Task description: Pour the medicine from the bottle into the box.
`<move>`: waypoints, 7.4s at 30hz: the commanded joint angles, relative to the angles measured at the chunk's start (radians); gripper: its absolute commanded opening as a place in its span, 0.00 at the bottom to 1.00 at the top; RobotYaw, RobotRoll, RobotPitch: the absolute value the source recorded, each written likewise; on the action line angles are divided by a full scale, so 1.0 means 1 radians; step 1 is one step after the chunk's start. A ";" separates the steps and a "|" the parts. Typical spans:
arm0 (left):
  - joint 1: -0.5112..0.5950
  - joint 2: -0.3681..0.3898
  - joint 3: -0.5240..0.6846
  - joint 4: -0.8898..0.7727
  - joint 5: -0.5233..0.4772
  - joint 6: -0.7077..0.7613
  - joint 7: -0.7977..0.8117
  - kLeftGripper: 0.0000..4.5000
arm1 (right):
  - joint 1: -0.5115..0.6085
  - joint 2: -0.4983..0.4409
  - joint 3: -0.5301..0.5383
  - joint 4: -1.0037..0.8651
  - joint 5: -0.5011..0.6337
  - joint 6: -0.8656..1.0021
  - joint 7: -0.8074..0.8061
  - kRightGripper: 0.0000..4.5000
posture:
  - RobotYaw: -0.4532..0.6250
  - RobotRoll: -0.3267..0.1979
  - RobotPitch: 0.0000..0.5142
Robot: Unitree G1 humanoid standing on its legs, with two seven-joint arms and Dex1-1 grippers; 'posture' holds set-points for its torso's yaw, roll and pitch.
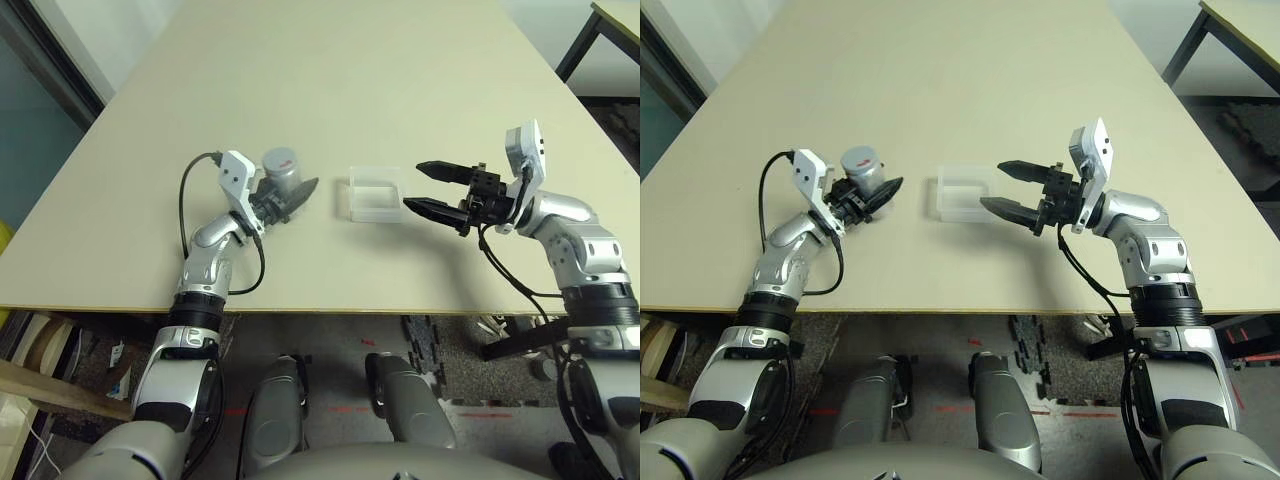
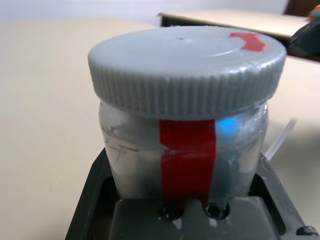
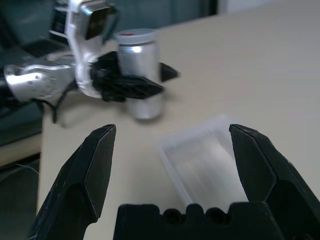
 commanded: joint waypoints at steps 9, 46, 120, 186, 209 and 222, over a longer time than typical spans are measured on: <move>-0.141 -0.030 -0.036 0.075 -0.007 0.056 -0.108 0.58 | -0.180 0.086 0.047 0.119 -0.025 0.001 0.017 1.00 | 0.24 0.62 0.23; -0.226 -0.039 -0.119 0.216 0.100 0.001 -0.227 0.58 | -0.346 0.174 0.072 0.316 -0.122 -0.075 0.066 0.86 | 0.22 0.62 0.24; -0.254 -0.072 -0.117 0.226 0.100 -0.036 -0.252 0.58 | -0.443 0.153 0.066 0.474 -0.177 -0.162 0.218 1.00 | 0.22 0.62 0.23; -0.219 -0.064 -0.117 0.179 0.071 -0.013 -0.236 0.58 | -0.384 -0.051 -0.007 0.478 -0.144 -0.002 0.103 1.00 | 0.24 0.62 0.26; -0.225 -0.070 -0.106 0.199 0.081 -0.031 -0.233 0.58 | -0.332 -0.036 0.010 0.301 -0.099 0.076 0.179 1.00 | 0.23 0.62 0.26; -0.237 -0.099 -0.116 0.208 0.089 -0.037 -0.228 0.58 | -0.368 0.083 0.025 0.328 -0.126 -0.006 0.118 1.00 | 0.22 0.62 0.26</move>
